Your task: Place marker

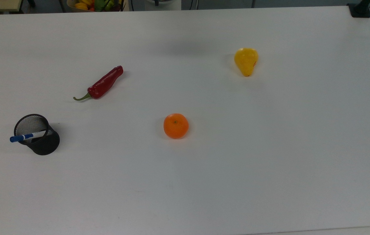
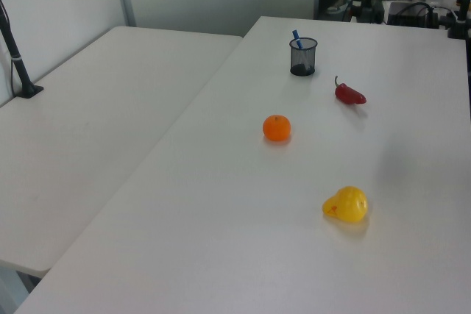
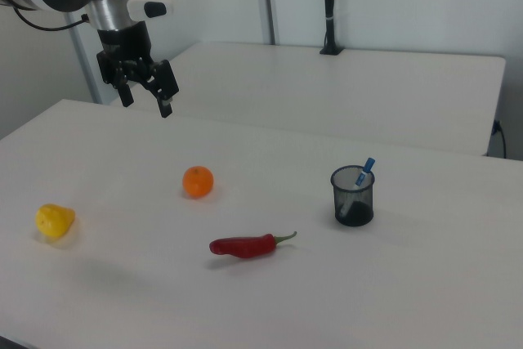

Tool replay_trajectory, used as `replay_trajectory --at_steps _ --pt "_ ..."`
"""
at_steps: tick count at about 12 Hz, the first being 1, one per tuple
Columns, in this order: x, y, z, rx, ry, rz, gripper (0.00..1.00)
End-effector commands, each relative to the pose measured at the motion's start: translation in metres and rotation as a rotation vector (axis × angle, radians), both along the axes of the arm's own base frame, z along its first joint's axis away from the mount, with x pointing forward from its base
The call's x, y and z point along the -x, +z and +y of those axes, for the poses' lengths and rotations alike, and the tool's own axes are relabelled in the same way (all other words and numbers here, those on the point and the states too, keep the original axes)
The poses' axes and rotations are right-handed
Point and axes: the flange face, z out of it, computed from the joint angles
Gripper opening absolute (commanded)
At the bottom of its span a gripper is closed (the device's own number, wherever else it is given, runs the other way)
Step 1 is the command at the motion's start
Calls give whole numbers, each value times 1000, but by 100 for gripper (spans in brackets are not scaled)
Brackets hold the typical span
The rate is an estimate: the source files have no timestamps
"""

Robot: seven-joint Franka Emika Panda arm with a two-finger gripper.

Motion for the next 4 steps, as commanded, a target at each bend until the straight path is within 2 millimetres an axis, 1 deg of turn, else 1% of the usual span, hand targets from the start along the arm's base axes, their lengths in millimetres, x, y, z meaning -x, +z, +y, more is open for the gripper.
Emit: replay_trajectory --at_steps 1,4 --pt "1 1 -1 9 26 -20 100" --pt "2 2 -2 10 21 -23 100"
